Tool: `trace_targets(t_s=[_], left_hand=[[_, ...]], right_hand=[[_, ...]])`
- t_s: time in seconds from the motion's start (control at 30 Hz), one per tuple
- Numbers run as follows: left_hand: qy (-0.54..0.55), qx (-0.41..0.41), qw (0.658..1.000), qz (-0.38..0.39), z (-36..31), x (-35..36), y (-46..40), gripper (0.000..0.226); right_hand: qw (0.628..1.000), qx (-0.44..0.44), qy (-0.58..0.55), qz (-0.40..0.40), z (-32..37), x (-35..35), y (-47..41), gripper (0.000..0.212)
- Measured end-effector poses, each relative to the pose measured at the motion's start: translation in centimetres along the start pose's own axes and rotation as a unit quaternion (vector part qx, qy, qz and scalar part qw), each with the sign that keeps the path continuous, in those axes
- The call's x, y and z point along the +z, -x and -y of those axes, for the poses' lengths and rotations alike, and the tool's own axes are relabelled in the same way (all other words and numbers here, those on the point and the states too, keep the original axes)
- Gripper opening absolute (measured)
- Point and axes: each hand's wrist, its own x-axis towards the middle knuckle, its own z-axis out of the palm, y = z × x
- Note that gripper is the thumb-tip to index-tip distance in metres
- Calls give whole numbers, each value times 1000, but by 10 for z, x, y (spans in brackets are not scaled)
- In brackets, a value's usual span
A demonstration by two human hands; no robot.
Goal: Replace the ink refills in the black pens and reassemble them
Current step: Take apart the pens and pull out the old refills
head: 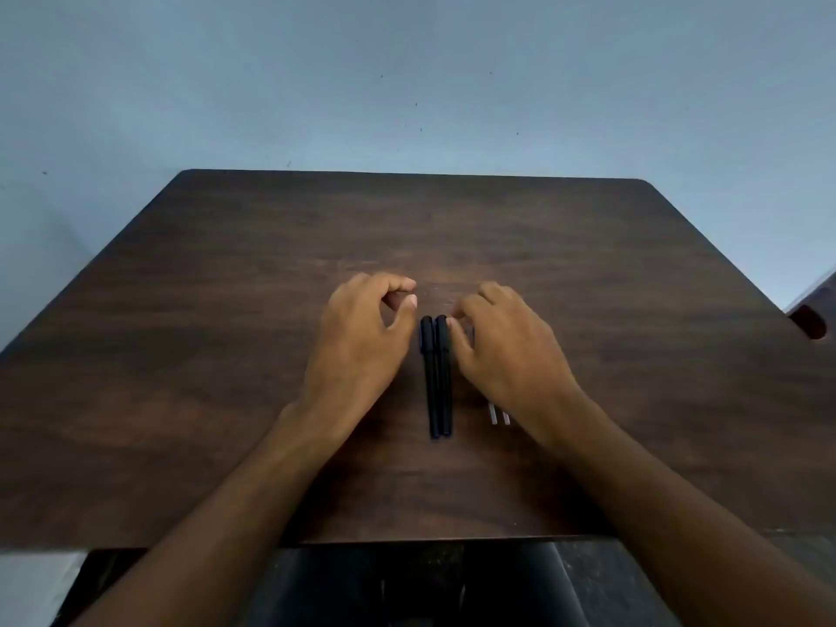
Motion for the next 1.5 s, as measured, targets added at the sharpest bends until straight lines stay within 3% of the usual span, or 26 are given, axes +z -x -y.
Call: trace_targets(t_s=[0.13,0.33,0.6,0.87,1.5], left_hand=[[15,-40,999,32,-2,0,5,20],[4,-40,999,36,-5,-1,14,16],[-13,-59,996,63,-10,-4,27,15],[8,-87,994,68,-13,-1,33,14],[37,-93,995,29,-13,3,27,10]], right_hand=[[998,50,-1,32,4,3,0,19],[984,150,-5,92,12,1,-3,26],[961,219,-48,160,17,-3,-3,27],[958,236,-30,162,21,-2,-5,41],[954,250,-29,162,27,0,-10,41]])
